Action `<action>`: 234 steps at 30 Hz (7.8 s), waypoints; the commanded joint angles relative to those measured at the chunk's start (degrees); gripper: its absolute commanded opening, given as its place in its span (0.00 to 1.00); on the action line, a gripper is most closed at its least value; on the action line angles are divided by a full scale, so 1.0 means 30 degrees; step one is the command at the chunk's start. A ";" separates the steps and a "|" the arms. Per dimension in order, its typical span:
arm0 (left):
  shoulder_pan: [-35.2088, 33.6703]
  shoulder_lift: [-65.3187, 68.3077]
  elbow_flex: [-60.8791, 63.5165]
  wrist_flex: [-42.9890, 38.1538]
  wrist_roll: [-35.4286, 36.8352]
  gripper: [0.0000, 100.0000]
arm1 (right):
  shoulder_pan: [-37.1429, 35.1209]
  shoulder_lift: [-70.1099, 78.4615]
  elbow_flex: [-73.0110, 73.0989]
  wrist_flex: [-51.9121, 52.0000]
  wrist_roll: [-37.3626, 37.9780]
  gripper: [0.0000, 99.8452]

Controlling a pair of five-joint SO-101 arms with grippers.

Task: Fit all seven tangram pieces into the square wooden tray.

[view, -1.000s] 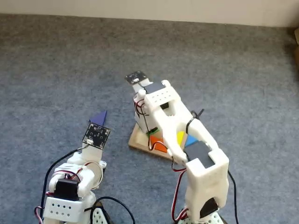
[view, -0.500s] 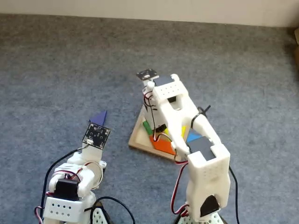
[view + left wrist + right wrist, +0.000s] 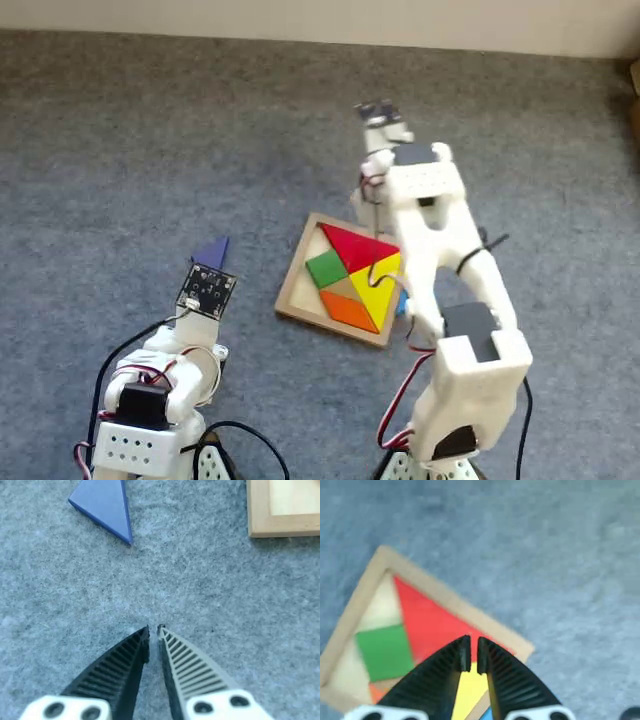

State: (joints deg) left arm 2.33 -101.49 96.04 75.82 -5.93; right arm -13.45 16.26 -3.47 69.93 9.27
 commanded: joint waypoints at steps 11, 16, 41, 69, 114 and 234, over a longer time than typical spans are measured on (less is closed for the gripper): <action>0.0132 -0.1040 0.0396 0.0059 0.0000 0.05 | 0.1333 -0.1363 -0.1363 0.4996 0.4161 0.10; 0.0132 -0.1040 0.0396 0.0059 0.0000 0.05 | 0.1275 -0.1245 -0.0864 0.6227 0.8176 0.22; 0.0132 -0.1040 0.0396 0.0059 0.0000 0.05 | 0.0923 -0.1158 0.8396 0.0396 1.7172 0.20; 0.0132 -0.1040 0.0396 0.0059 0.0000 0.05 | 0.0249 -0.5700 1.0681 0.2711 1.7114 0.01; 0.0161 -0.1040 0.0396 0.0059 0.0000 0.05 | -0.4703 -0.5846 1.9502 -3.0139 2.0601 0.01; 0.0190 -0.1099 0.0396 0.0059 0.0000 0.05 | -0.5172 -0.9304 1.1209 -0.8601 0.2579 0.01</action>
State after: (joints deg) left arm 2.33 -101.49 96.04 75.82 -5.93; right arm -29.36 -8.88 30.64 40.31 16.48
